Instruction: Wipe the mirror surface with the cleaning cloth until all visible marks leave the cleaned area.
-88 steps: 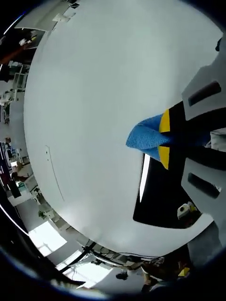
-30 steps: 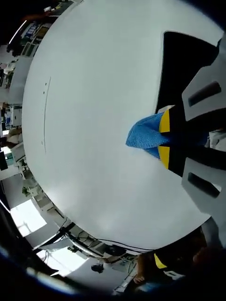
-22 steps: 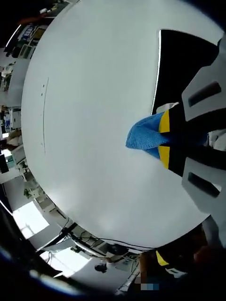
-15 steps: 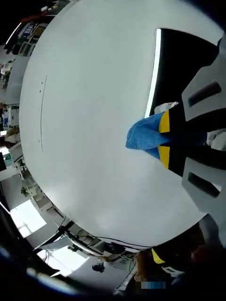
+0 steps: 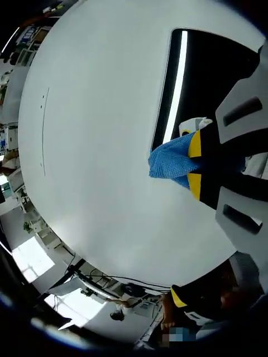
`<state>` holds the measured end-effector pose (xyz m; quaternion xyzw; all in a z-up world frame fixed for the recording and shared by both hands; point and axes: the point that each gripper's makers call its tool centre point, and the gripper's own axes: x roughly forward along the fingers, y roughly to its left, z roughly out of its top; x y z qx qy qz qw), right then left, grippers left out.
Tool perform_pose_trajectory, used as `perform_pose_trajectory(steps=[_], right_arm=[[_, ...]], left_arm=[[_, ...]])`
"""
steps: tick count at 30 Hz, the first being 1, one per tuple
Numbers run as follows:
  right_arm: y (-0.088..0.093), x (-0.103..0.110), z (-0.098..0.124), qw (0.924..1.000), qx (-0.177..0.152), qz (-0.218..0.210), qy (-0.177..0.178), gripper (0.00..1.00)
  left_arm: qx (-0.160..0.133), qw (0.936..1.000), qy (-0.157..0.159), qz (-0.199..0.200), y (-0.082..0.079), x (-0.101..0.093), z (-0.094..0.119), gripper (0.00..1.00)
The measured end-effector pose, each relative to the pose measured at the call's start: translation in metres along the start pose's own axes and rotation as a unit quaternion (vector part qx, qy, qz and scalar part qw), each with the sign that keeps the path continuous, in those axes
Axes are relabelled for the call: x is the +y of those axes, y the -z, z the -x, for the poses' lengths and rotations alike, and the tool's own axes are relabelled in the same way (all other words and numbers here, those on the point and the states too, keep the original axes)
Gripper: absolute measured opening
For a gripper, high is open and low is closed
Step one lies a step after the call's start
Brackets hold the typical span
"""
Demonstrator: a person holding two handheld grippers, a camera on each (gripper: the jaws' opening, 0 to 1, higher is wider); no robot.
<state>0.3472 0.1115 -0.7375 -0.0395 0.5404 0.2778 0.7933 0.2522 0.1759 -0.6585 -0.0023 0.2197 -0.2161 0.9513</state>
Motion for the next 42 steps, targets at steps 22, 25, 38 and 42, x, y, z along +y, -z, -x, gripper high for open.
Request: perform_pose_trajectory(steps=[22,25,38,42], right_arm=[[0.023,0.015,0.008,0.9993,0.029,-0.01,-0.023,0.01],[0.022,0.015,0.007,0.9994,0.028,-0.007,-0.021,0.01],[0.023,0.015,0.009,0.9995,0.023,0.007,-0.02,0.01],[0.024,0.016,0.011,0.9995,0.021,0.01,-0.021,0.01]], left_arm=[[0.004,1.0,-0.009,0.003,0.002,0.003,0.003,0.97],[0.004,0.9999,-0.01,0.004,0.002,0.003,0.003,0.97],[0.003,0.9999,-0.013,0.003,0.002,0.005,0.003,0.97],[0.001,0.9999,-0.016,0.005,0.001,0.006,0.004,0.97]])
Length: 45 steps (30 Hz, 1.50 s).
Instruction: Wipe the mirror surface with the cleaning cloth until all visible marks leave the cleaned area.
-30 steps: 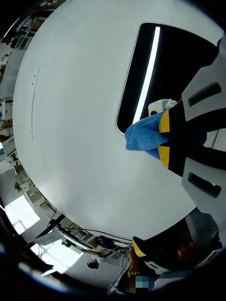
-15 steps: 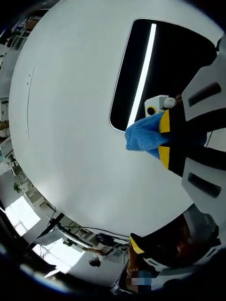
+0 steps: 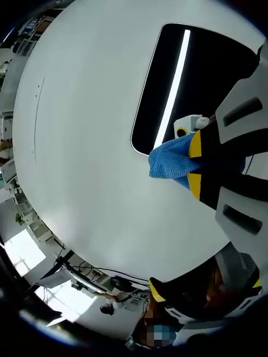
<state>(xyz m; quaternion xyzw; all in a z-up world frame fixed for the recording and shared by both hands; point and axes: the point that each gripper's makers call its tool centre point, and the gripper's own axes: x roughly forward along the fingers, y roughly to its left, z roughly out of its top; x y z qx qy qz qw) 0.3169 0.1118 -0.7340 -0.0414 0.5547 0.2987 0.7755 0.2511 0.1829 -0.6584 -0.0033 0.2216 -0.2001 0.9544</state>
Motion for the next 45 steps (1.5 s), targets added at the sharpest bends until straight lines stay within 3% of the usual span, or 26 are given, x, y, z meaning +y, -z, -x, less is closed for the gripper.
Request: perform_pose_trajectory(steps=[45], right_arm=[[0.003,-0.011,0.004,0.9999,0.002,0.002,-0.015,0.01]], left_arm=[[-0.002,0.9999,-0.008,0.008,0.0,0.005,-0.001,0.99]])
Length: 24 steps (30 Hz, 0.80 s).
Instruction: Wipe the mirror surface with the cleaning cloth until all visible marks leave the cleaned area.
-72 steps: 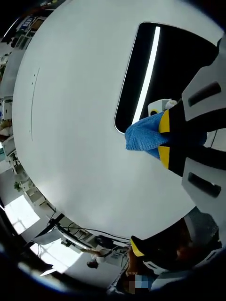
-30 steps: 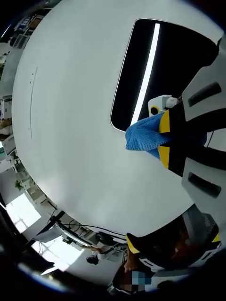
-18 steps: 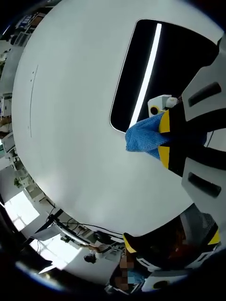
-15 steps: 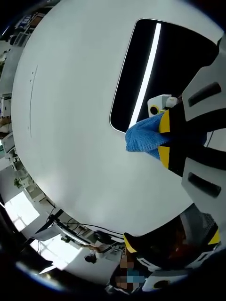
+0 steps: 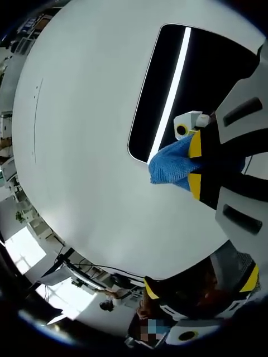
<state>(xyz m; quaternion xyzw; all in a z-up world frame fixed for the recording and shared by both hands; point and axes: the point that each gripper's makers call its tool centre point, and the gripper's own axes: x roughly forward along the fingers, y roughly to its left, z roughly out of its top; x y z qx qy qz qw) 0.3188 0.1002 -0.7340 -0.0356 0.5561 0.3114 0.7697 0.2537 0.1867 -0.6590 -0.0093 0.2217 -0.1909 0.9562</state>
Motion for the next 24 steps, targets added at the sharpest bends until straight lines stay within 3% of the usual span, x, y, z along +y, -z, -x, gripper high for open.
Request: perform_pose_trajectory(steps=[12,24], right_arm=[[0.003,-0.004,0.005,1.0,-0.002,0.003,0.0,0.01],[0.007,-0.023,0.011,1.0,-0.006,0.0,0.006,0.01]], left_arm=[[-0.003,1.0,0.006,-0.003,-0.001,-0.004,0.0,0.99],[-0.001,1.0,0.007,-0.006,-0.001,-0.005,0.0,0.99]])
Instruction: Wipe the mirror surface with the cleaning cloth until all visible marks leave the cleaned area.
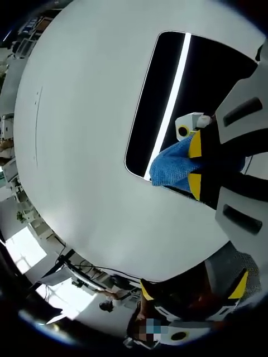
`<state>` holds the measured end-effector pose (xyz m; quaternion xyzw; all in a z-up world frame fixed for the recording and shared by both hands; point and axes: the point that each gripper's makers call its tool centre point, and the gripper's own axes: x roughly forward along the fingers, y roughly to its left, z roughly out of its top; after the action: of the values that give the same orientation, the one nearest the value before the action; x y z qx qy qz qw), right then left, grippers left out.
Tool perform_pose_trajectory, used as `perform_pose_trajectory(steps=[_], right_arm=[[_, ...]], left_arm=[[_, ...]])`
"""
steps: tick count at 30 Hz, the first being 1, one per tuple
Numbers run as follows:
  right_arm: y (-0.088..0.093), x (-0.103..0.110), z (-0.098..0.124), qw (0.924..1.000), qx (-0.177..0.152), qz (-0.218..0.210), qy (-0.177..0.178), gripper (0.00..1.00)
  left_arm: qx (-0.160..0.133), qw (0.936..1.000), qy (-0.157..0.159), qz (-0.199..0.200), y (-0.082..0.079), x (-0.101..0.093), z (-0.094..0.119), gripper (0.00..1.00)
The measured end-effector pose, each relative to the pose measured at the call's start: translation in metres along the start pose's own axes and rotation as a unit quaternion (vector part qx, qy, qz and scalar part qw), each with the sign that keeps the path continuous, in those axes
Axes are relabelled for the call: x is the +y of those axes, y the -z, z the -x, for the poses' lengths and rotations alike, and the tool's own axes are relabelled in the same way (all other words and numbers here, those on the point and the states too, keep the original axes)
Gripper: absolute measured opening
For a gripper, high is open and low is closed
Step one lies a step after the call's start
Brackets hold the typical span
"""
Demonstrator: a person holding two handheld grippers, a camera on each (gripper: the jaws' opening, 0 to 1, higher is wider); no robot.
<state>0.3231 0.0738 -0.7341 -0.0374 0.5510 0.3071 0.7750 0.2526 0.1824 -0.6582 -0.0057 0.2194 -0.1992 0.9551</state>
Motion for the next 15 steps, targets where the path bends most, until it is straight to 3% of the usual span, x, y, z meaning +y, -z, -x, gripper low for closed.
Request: perform_pose_trajectory(steps=[15], right_arm=[[0.005,-0.031,0.009,0.9999,-0.006,-0.01,0.01,0.01]], left_arm=[[0.006,1.0,0.001,0.0,0.001,-0.002,0.001,0.99]])
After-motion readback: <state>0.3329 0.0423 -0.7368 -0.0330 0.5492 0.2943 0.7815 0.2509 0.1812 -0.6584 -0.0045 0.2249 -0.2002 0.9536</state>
